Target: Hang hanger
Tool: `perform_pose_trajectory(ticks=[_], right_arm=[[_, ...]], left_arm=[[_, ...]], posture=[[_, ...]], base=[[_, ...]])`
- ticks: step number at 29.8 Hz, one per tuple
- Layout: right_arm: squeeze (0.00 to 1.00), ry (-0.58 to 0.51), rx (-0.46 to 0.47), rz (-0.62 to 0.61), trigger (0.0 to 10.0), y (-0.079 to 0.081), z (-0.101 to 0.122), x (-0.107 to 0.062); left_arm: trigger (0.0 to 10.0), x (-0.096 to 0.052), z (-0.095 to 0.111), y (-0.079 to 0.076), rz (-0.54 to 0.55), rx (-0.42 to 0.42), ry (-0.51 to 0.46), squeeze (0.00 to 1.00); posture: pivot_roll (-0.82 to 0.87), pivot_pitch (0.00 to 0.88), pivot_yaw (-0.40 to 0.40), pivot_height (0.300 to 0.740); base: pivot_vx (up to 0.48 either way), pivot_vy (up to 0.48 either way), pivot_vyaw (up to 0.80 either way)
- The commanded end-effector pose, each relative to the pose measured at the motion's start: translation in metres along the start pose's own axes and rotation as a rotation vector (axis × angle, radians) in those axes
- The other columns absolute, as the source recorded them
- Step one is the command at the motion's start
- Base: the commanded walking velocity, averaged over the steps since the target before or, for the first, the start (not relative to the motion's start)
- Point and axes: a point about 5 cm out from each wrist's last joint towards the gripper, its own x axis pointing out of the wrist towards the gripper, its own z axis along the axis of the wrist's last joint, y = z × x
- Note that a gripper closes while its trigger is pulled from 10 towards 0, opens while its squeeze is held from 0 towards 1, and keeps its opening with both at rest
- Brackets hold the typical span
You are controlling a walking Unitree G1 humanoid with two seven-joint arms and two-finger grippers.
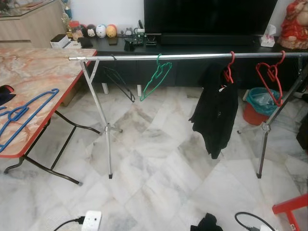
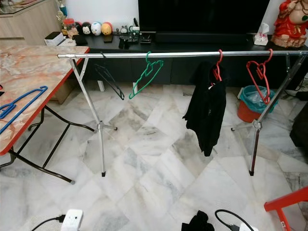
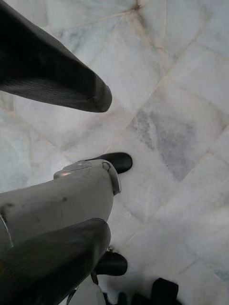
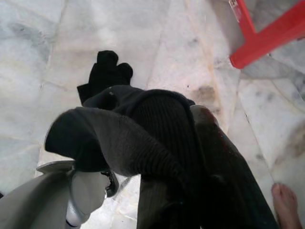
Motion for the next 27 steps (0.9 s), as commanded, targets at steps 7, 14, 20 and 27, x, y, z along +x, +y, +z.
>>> perform_pose_trajectory(ticks=[7, 14, 20, 27], right_arm=[[0.00, -0.191, 0.058, -0.064, 10.0, -0.006, 0.035, 0.002], [0.00, -0.549, 0.041, -0.033, 10.0, 0.000, 0.094, -0.009], [0.00, -1.032, 0.011, 0.098, 10.0, 0.023, 0.153, -0.062], [0.00, -1.202, -0.040, 0.232, 10.0, 0.050, 0.173, -0.101]], left_arm=[[10.0, 0.000, 0.008, 0.008, 0.029, 0.000, -0.021, 0.00], [10.0, 0.000, 0.013, 0.011, 0.048, -0.009, -0.050, 0.00], [10.0, -0.001, 0.019, 0.016, 0.056, -0.008, -0.084, 0.00], [10.0, 0.000, 0.029, 0.016, 0.069, -0.012, -0.122, 0.00]], posture=[[0.02, 0.009, 0.035, 0.740], [0.02, 0.028, 0.049, 0.740], [0.00, 0.000, 0.058, 0.740], [0.01, 0.000, 0.057, 0.740]], base=[[0.000, 0.000, 0.00], [0.000, 0.000, 0.00], [0.000, 0.000, 0.00], [0.000, 0.000, 0.00]])
